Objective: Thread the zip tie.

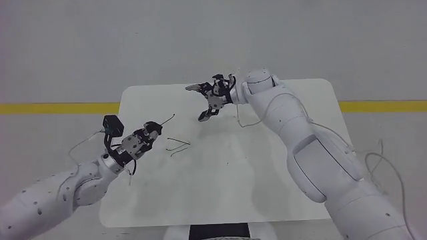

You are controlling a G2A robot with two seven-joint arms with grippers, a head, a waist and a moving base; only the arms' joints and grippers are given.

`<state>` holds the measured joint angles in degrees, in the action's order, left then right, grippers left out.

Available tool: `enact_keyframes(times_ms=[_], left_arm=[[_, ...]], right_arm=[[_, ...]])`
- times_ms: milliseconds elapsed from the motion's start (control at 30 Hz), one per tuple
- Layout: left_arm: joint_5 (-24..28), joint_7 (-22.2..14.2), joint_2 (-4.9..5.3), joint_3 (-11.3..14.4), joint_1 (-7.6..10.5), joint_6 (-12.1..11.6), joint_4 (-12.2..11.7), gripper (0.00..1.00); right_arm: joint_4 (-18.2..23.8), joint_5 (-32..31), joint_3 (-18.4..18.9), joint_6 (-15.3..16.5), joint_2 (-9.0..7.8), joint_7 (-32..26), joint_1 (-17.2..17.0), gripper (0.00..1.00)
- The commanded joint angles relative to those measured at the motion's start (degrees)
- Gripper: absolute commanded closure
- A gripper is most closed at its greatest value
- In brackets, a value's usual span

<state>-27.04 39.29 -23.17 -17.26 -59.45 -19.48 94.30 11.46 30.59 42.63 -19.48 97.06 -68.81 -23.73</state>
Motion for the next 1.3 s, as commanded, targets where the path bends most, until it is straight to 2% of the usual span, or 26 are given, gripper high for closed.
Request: enact_keyframes(times_ms=[0, 100, 200, 300, 333, 533, 667, 800, 867, 1133, 1167, 1200, 1233, 1267], left_arm=[[0.01, -0.01, 0.0, 0.0, 0.0, 0.0, 0.0, 1.0], [0.34, -0.4, -0.08, -0.07, -0.04, 0.13, 0.03, 1.0], [4.2, -1.75, -0.5, -0.34, -0.48, 0.0, 0.59, 1.0], [11.44, -3.13, -0.61, 0.14, -1.23, 0.0, 3.65, 1.0], [14.67, -4.46, -0.48, 0.41, -1.43, 0.0, 5.32, 1.0], [26.73, -10.26, 0.46, -0.3, -1.62, 0.0, 10.17, 1.0], [33.65, -13.73, 0.68, -2.46, -2.59, 0.0, 11.47, 1.0], [40.21, -18.06, 0.48, -6.8, -4.8, 0.0, 11.58, 1.0], [41.08, -19.19, 0.39, -8.46, -5.57, 0.0, 11.01, 1.0], [41.08, -19.19, 0.39, -8.46, -5.57, 0.0, 11.01, 1.0], [41.79, -19.64, 0.23, -8.54, -5.62, 0.0, 11.14, 1.0], [43.29, -20.43, 0.04, -8.74, -5.66, 0.0, 11.11, 1.0], [44.68, -21.34, -0.11, -9.04, -5.62, 0.0, 11.03, 1.0], [48.17, -23.48, -0.33, -9.45, -5.82, 0.0, 12.19, 1.0]], right_arm=[[0.0, 0.0, 0.0, 0.0, 0.0, 0.0, 0.0, 0.0], [0.0, 0.0, 0.0, 0.0, 0.0, 0.0, 0.0, 0.0], [0.0, 0.0, 0.0, 0.0, 0.0, 0.0, 0.0, 0.0], [0.0, 0.0, 0.0, 0.0, 0.0, 0.0, 0.0, 0.0], [0.0, 0.0, 0.0, 0.0, 0.0, 0.0, 0.0, 0.0], [0.0, 0.0, 0.0, 0.0, 0.0, 0.0, 0.0, 0.0], [0.0, 0.0, 0.0, 0.0, 0.0, 0.0, 0.0, 0.0], [0.0, 0.0, 0.0, 0.0, 0.0, 0.0, 0.0, 0.0], [0.0, 0.0, 0.0, 0.0, 0.0, 0.0, 0.0, 0.0], [0.0, 0.0, 0.0, 0.0, 0.0, 0.0, 0.0, 0.0], [0.1, -0.05, 0.03, 0.27, -0.02, 0.55, -0.17, 0.0], [1.14, -0.31, 0.12, 2.04, -0.13, 1.93, -0.73, 0.0], [2.29, -0.75, 0.14, 4.51, -0.35, 1.54, -1.38, 0.0], [3.32, -2.23, -0.11, 7.8, -0.79, 0.79, -1.92, 0.0]])
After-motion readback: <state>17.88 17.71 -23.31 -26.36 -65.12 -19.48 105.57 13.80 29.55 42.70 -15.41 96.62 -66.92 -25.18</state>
